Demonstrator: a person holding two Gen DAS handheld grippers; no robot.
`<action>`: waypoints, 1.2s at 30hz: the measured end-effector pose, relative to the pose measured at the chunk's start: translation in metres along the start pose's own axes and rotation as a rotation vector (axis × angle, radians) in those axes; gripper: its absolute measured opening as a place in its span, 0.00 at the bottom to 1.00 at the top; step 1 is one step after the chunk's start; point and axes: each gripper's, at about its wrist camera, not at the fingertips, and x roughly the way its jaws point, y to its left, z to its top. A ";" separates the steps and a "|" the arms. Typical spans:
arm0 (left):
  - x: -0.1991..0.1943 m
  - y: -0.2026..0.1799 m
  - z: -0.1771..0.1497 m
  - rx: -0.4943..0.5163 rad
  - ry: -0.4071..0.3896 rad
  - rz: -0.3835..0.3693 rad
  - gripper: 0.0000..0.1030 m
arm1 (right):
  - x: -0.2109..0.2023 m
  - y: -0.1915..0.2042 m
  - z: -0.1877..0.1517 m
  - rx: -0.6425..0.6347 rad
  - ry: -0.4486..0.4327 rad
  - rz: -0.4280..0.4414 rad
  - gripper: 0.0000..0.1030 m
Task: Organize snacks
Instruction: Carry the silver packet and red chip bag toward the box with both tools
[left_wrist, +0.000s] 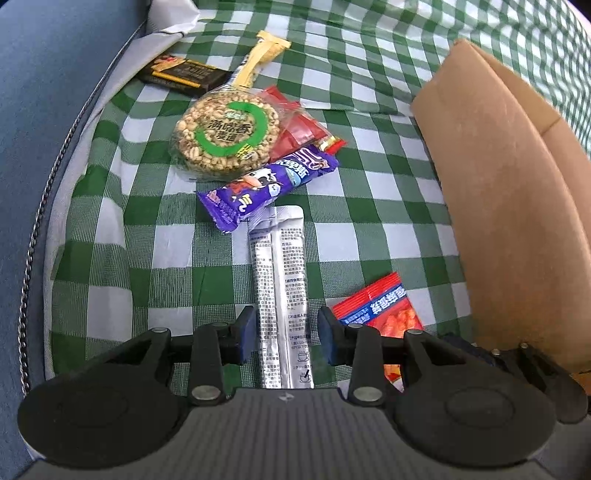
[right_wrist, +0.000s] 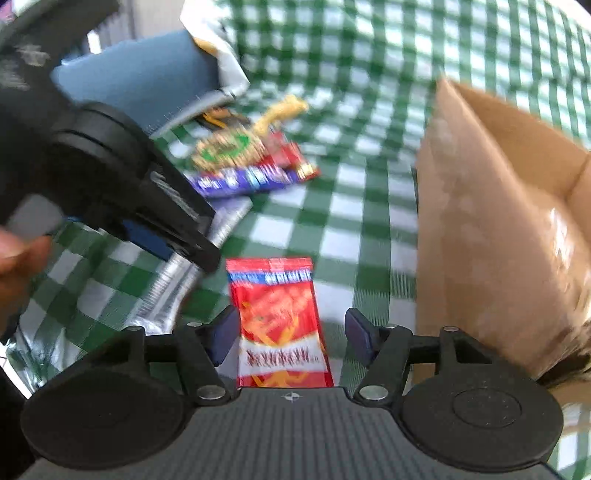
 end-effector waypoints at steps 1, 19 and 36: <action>0.001 -0.002 0.000 0.018 0.001 0.010 0.39 | 0.005 -0.001 -0.002 0.018 0.025 0.005 0.67; -0.005 -0.007 0.002 0.035 -0.045 -0.029 0.23 | -0.017 0.007 -0.001 -0.072 -0.064 -0.017 0.45; -0.066 0.002 0.006 -0.102 -0.325 -0.275 0.21 | -0.090 -0.001 0.015 -0.089 -0.340 -0.057 0.44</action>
